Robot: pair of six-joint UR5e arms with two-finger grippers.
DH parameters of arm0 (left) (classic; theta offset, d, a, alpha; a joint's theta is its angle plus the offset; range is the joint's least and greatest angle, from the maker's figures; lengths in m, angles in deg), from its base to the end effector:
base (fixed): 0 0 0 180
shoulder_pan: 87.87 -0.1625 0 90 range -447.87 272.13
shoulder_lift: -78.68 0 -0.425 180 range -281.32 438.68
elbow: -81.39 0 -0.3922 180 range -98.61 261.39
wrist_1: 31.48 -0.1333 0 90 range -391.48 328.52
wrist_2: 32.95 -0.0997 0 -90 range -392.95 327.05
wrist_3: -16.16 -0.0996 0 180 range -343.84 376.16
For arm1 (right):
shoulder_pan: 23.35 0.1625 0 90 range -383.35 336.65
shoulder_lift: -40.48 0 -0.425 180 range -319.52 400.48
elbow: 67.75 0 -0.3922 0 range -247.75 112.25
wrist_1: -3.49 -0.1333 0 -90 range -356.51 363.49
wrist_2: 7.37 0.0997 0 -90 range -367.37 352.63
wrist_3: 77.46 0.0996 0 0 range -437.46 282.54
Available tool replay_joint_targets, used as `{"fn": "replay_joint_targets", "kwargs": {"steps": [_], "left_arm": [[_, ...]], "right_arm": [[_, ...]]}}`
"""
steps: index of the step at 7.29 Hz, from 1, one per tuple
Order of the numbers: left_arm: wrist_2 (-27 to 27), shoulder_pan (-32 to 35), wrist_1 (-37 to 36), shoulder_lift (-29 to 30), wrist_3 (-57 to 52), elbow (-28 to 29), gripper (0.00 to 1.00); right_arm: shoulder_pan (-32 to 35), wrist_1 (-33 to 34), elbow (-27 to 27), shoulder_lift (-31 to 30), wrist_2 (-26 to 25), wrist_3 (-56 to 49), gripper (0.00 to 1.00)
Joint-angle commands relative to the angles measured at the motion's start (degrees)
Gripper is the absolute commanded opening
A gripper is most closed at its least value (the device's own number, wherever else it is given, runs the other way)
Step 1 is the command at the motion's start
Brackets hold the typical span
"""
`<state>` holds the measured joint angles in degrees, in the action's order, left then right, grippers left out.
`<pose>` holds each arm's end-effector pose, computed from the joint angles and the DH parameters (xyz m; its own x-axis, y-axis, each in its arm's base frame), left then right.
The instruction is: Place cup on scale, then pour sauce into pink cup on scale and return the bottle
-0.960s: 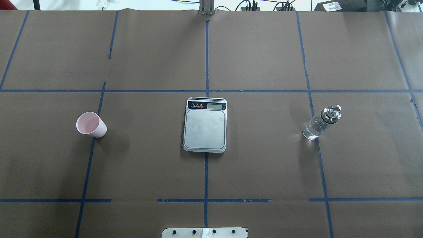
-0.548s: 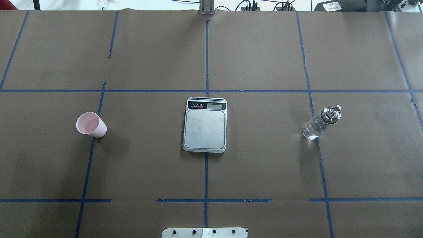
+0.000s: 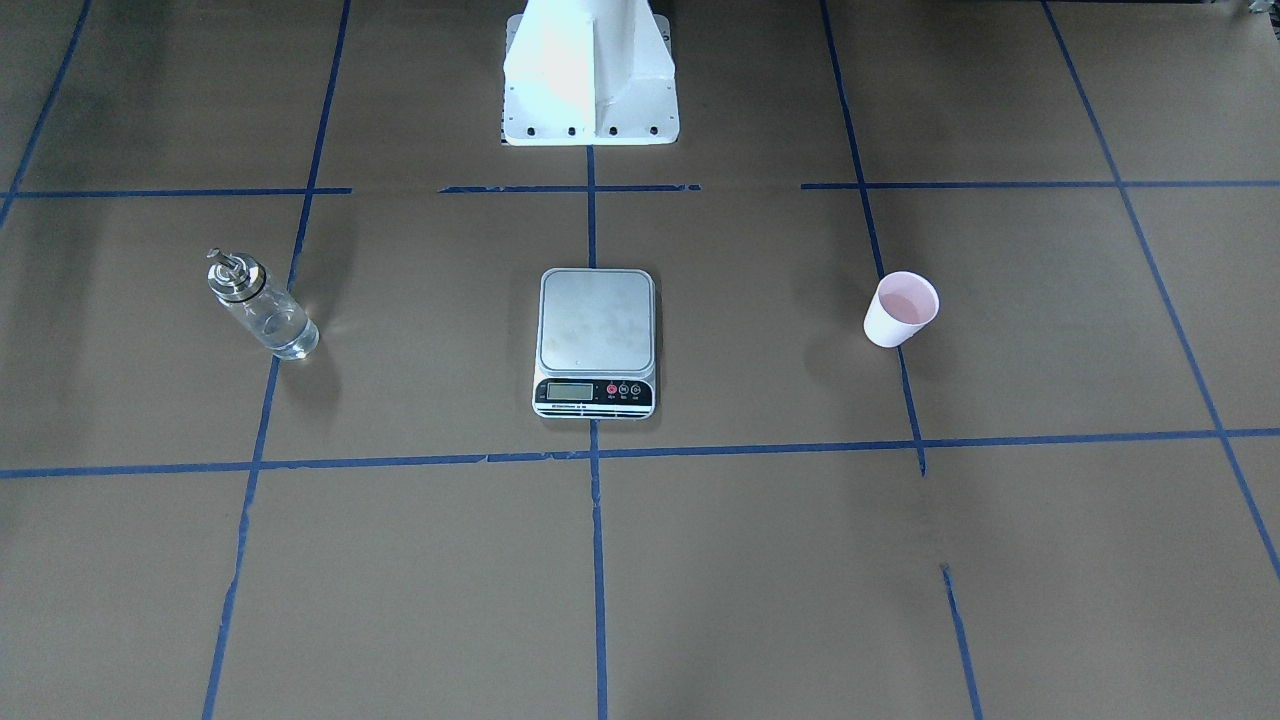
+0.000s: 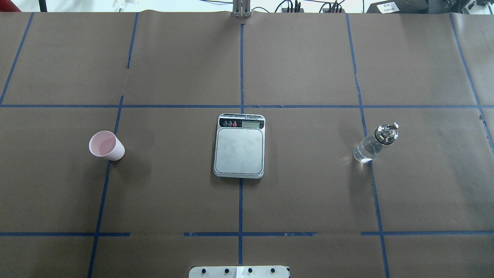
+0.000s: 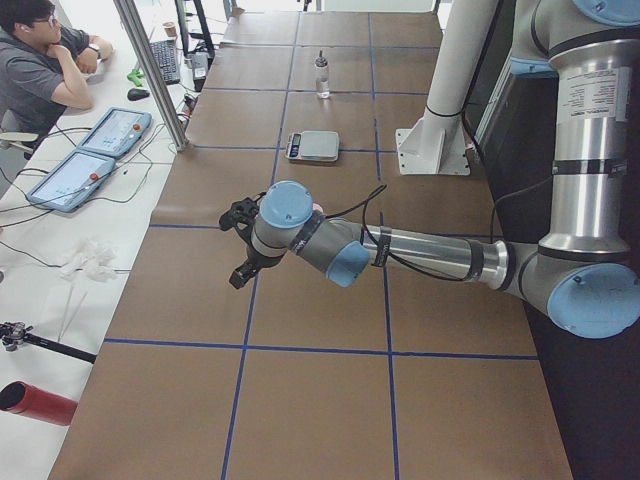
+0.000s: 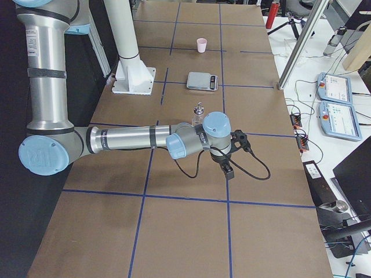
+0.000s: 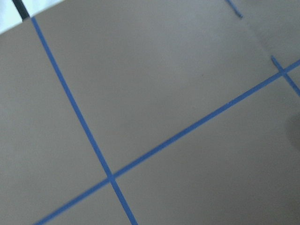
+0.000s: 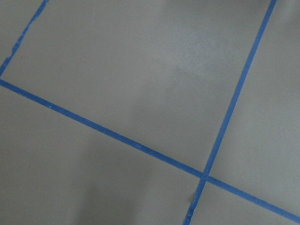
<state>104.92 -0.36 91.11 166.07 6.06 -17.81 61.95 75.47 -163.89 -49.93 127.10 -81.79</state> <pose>-0.0381 -0.4919 0.5309 0.6339 0.6253 -0.4552 -0.1471 0.6752 0.7228 0.0218 -0.5106 0.5732 0.6805 -0.4076 0.6090 0.1267 0.8840 0.4500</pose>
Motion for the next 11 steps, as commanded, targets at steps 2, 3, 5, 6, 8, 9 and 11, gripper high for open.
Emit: {"fn": "replay_joint_targets", "kwargs": {"steps": [2, 3, 5, 6, 8, 9, 11], "left_arm": [[3.5, -0.1, 9.2, 2.8, 5.1, 5.6, 1.00], [3.7, -0.4, 15.2, 2.4, 7.1, 4.5, 1.00], [2.9, -10.4, 16.7, 2.8, 30.8, 2.9, 1.00], [-9.3, -16.3, 16.5, 1.7, 39.3, -1.8, 1.00], [-23.7, -30.1, 16.0, 0.3, 57.3, -4.5, 0.97], [-25.9, -34.4, 15.0, 0.3, 66.7, -6.4, 0.79], [-33.1, -43.3, 9.5, 0.3, 75.3, -11.0, 0.65]], "right_arm": [[0.0, -1.2, 0.9, 1.8, 2.3, 2.8, 1.00], [0.0, -1.8, -0.4, 1.8, 2.3, 4.2, 1.00], [0.0, -2.1, -0.7, 1.6, 2.0, 8.5, 1.00], [0.0, -2.1, -0.7, 1.6, 2.1, 9.9, 1.00], [0.0, -2.1, -0.7, 1.5, 2.1, 10.1, 1.00], [0.0, -2.1, -0.7, 1.4, 2.1, 10.1, 1.00], [0.0, -2.1, -0.7, 1.2, 2.1, 10.0, 1.00]]}}
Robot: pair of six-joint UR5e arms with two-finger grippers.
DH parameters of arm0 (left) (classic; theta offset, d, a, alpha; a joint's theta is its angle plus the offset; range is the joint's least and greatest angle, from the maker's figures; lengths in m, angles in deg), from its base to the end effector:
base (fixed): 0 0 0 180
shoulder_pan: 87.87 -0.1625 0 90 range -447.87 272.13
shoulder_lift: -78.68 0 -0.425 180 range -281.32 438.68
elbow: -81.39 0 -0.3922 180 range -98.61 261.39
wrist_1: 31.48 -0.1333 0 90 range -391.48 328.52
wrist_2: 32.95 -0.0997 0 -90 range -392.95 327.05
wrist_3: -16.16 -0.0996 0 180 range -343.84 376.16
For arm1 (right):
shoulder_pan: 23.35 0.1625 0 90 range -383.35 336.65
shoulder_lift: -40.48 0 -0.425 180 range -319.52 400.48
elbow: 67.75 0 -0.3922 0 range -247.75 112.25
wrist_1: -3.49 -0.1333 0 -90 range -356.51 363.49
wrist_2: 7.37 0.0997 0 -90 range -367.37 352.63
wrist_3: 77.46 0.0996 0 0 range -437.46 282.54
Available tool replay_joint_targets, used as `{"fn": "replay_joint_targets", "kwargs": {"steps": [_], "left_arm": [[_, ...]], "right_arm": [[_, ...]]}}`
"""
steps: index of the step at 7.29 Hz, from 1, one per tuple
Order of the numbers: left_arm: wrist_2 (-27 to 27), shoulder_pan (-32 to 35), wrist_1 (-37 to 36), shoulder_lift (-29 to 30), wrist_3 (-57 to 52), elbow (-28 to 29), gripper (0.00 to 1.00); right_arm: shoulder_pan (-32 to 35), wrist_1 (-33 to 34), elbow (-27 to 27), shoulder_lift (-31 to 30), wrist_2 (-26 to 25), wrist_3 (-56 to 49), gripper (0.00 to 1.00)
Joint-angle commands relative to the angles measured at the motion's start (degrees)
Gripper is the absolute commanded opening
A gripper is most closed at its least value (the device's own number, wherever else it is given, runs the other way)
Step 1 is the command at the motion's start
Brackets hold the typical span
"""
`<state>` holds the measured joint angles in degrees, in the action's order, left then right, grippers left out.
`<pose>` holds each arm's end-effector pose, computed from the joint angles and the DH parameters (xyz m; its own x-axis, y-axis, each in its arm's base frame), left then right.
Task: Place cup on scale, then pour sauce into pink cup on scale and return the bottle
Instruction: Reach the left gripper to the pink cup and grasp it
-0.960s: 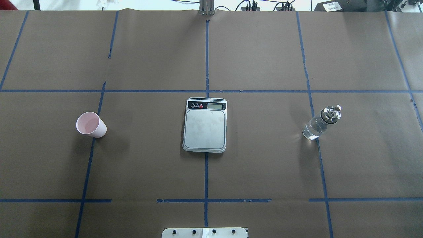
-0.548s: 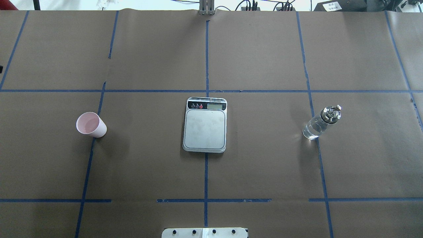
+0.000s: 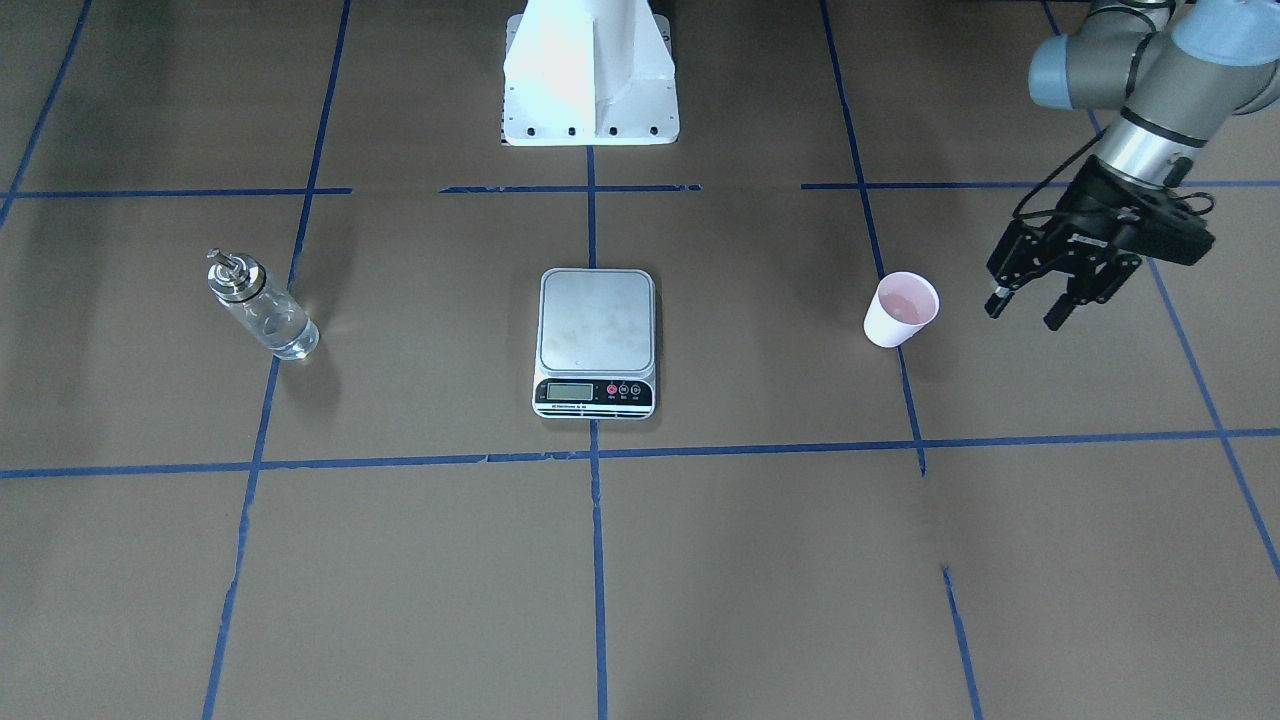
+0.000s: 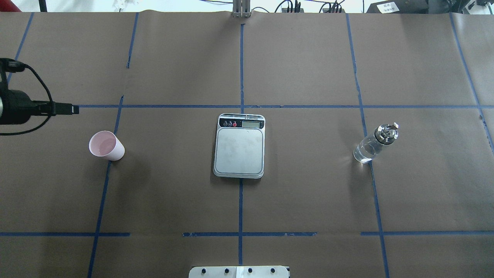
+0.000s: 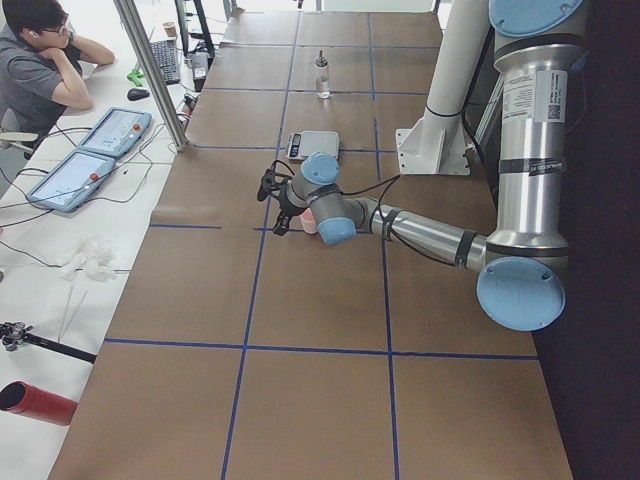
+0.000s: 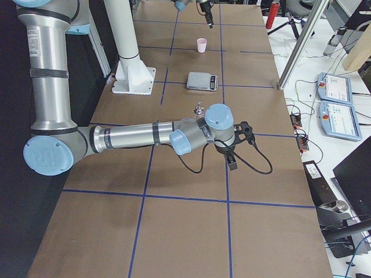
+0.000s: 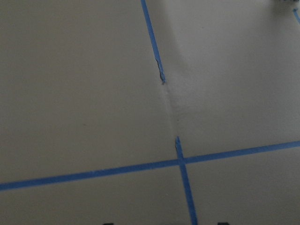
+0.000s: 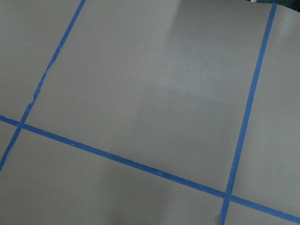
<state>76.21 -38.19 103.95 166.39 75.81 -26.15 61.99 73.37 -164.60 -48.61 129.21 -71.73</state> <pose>0.2418 -0.4404 0.4431 0.5438 0.0969 -0.8336 0.3016 0.9044 0.3019 0.0189 -0.5187 0.5484 0.6614 -0.3044 0.6855 0.0058 0.9160 0.4012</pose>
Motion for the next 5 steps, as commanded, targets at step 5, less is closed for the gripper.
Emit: {"fn": "replay_joint_targets", "kwargs": {"steps": [5], "left_arm": [[-8.3, -10.6, -5.9, -0.6, 5.7, -2.0, 0.54]], "right_arm": [[0.0, 0.0, 0.0, -0.1, 0.0, 0.0, 1.00]]}}
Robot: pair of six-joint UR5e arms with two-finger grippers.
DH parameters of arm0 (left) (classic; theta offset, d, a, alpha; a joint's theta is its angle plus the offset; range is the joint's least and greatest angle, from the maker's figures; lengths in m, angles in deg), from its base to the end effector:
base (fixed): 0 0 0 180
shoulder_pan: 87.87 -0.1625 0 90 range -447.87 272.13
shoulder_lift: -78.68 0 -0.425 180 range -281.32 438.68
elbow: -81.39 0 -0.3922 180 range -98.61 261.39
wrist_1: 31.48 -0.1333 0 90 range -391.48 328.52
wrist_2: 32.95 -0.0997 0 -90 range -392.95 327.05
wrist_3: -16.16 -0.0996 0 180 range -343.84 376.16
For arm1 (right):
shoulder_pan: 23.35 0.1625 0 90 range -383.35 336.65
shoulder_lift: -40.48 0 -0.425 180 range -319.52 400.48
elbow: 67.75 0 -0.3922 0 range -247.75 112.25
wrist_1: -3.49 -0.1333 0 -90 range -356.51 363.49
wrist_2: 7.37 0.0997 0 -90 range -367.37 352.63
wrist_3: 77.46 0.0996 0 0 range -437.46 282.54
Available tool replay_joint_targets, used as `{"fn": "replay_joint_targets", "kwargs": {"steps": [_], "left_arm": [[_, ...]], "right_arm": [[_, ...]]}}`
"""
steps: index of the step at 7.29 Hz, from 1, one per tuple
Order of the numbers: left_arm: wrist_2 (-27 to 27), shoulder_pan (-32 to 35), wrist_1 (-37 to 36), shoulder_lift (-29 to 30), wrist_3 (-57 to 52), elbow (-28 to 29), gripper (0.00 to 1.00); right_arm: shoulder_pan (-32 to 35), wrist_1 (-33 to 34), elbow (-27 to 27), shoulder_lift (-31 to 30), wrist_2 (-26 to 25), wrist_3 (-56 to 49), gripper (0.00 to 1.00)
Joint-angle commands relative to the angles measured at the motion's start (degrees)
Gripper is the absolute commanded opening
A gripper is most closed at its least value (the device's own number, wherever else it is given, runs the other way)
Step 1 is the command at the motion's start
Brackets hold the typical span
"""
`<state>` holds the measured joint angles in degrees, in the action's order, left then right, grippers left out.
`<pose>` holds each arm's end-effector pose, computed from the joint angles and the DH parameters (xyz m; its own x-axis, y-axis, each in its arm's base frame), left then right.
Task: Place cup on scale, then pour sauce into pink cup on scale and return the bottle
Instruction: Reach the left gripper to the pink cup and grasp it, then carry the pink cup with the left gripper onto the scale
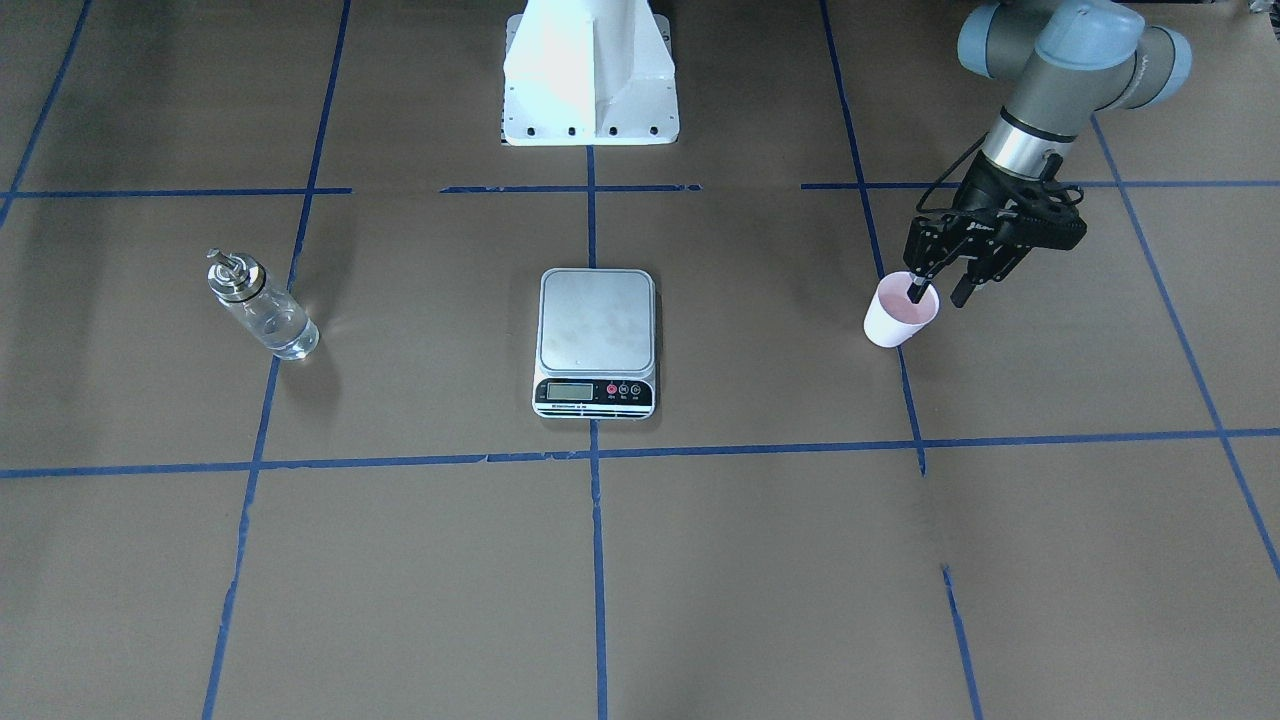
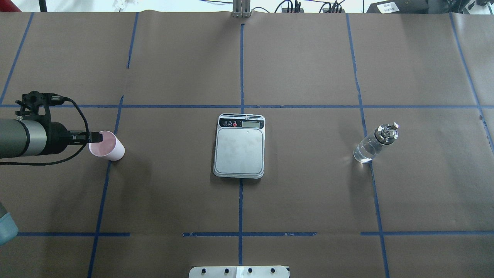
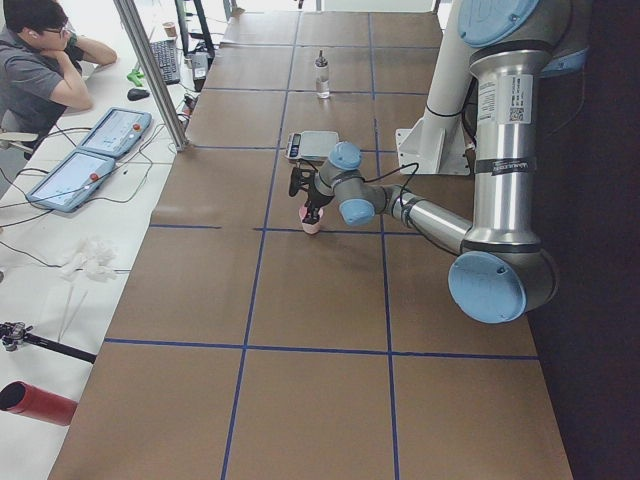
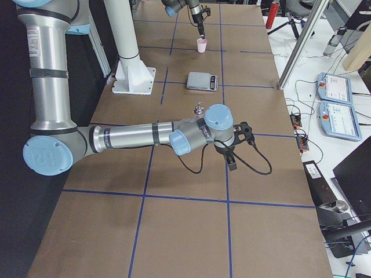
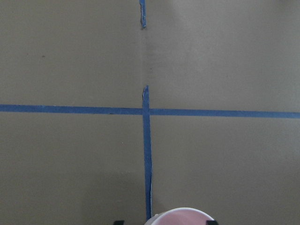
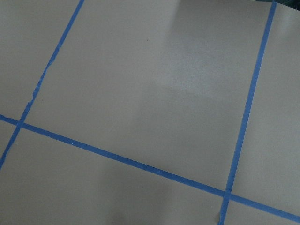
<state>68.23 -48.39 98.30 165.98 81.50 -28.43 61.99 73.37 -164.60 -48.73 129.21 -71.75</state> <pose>0.3066 -0.4002 0.4414 0.5910 0.0435 -0.8055 0.2771 0.9269 0.2533 0.0189 -0.5179 0.5495 0.6615 -0.3033 0.6859 0.0061 0.9167 0.3995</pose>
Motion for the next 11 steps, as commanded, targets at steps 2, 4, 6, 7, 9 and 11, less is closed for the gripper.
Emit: {"fn": "replay_joint_targets", "kwargs": {"steps": [2, 4, 6, 7, 9, 11], "left_arm": [[-1.7, -1.9, -1.5, -0.1, -0.1, 0.7, 0.08], [-1.8, -1.9, -1.6, -0.1, -0.2, 0.7, 0.00], [-1.6, -1.9, -3.5, 0.5, -0.7, -1.0, 0.00], [-1.3, -2.1, -9.7, 3.2, -0.8, -3.5, 0.00], [-1.2, -3.3, -26.8, 18.4, 0.2, -4.4, 0.00], [-1.7, -9.9, -32.7, 30.4, 10.7, -0.9, 0.00]], "right_arm": [[0.0, 0.0, 0.0, 0.0, 0.0, 0.0, 1.00], [0.0, 0.0, -0.1, 0.0, 0.0, 0.0, 1.00], [0.0, 0.0, -0.1, 0.0, 0.1, 0.0, 1.00], [0.0, 0.0, -0.2, 0.0, 0.1, 0.0, 1.00], [0.0, -0.1, -0.4, 0.0, 0.1, 0.1, 1.00], [0.0, -0.1, -0.4, 0.0, 0.2, 0.1, 1.00]]}}
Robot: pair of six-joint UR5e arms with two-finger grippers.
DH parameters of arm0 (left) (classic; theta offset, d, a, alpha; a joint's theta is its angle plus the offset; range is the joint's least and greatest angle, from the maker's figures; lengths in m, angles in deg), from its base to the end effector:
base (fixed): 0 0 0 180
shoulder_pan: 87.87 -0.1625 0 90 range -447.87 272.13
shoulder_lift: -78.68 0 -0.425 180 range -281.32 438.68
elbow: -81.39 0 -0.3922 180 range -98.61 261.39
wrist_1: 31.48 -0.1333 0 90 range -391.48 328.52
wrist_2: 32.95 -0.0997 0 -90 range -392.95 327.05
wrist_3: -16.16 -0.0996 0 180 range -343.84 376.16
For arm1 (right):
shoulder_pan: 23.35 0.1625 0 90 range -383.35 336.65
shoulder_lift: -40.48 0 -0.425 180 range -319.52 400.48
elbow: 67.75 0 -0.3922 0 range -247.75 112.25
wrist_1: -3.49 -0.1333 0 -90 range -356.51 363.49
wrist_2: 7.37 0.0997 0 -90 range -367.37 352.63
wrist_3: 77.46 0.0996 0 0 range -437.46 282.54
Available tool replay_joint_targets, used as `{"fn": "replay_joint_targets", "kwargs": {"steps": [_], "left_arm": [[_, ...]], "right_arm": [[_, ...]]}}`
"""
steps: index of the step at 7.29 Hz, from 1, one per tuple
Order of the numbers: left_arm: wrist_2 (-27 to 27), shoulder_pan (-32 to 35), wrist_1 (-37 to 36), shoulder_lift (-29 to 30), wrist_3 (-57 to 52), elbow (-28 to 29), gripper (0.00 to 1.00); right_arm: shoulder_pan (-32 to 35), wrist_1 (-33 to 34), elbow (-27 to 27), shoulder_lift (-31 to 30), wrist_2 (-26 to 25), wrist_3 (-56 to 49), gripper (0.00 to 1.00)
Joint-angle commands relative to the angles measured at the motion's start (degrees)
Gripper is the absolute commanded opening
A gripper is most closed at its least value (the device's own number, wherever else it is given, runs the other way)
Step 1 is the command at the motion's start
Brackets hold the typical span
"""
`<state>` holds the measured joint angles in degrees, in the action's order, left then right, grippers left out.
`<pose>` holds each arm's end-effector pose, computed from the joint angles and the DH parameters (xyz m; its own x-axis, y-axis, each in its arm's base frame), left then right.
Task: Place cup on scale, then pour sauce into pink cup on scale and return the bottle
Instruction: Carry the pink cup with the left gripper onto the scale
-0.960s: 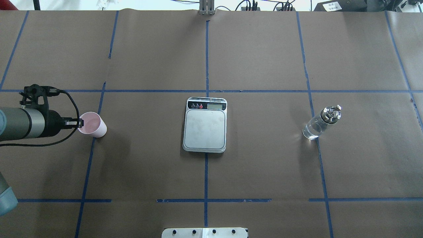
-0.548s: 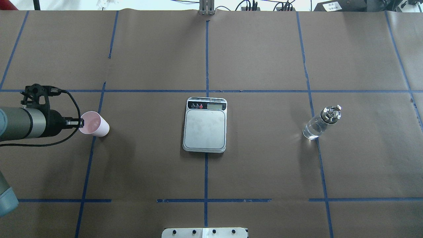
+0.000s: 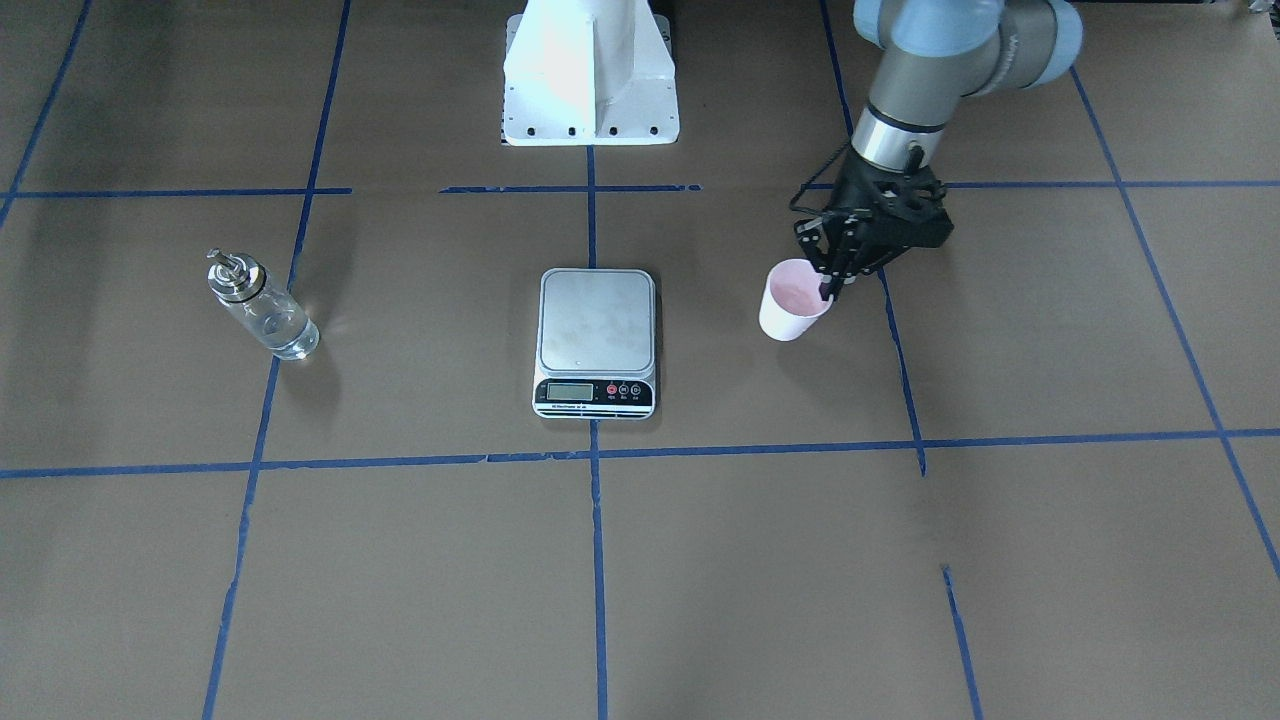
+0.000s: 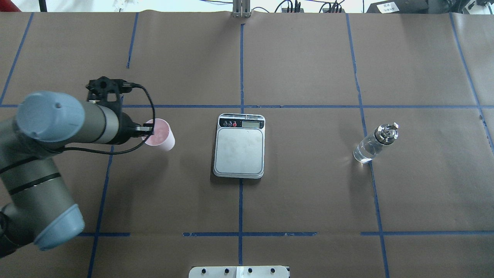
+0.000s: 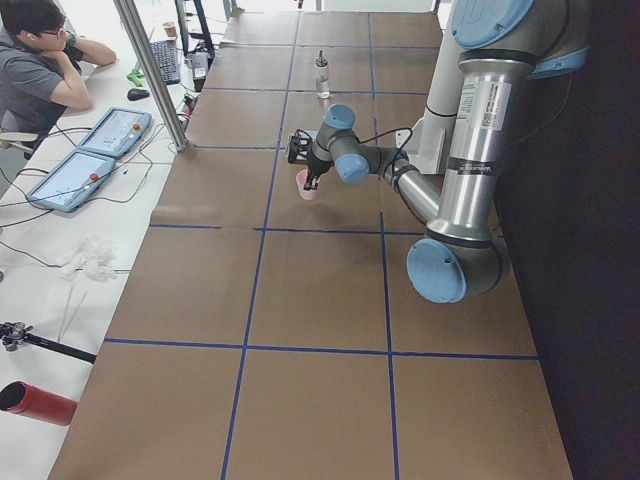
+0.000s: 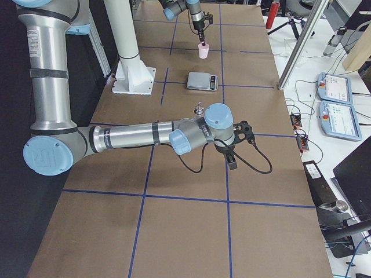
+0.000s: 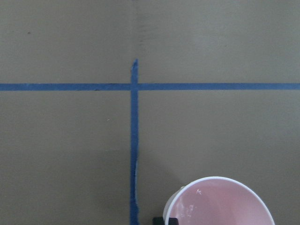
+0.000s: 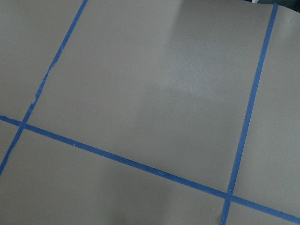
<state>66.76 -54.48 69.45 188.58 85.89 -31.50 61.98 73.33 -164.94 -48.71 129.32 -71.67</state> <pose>0.4123 -0.4113 0.2734 0.6121 0.0056 -0.7908 0.2312 0.9550 0.1857 0.0187 -0.5178 0.5461 0.6596 -0.3074 0.6859 0.0053 0.9144 0.4048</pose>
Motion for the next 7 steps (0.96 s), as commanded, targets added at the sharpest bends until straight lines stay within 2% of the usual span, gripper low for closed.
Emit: {"fn": "replay_joint_targets", "kwargs": {"steps": [1, 2, 5, 6, 7], "left_arm": [[-0.4, -5.5, -3.8, 13.0, 9.5, 5.3, 0.00], [-2.0, -6.3, -3.8, 18.2, 11.2, 9.7, 0.00], [-3.3, -6.9, -3.8, 19.3, 11.7, 12.7, 0.00], [-3.4, -7.2, -3.8, 19.4, 11.7, 12.7, 0.14], [-3.4, -7.1, -3.7, 19.4, 11.6, 12.7, 0.48]], "right_arm": [[0.0, 0.0, 0.0, 0.0, 0.1, 0.0, 1.00], [0.0, -0.1, -0.1, 0.0, 0.2, 0.0, 1.00], [0.0, 0.0, -0.4, -0.1, 0.2, 0.1, 1.00], [0.0, 0.0, -0.4, -0.1, 0.2, 0.0, 1.00], [0.0, 0.0, -0.4, -0.1, 0.2, 0.0, 1.00]]}}
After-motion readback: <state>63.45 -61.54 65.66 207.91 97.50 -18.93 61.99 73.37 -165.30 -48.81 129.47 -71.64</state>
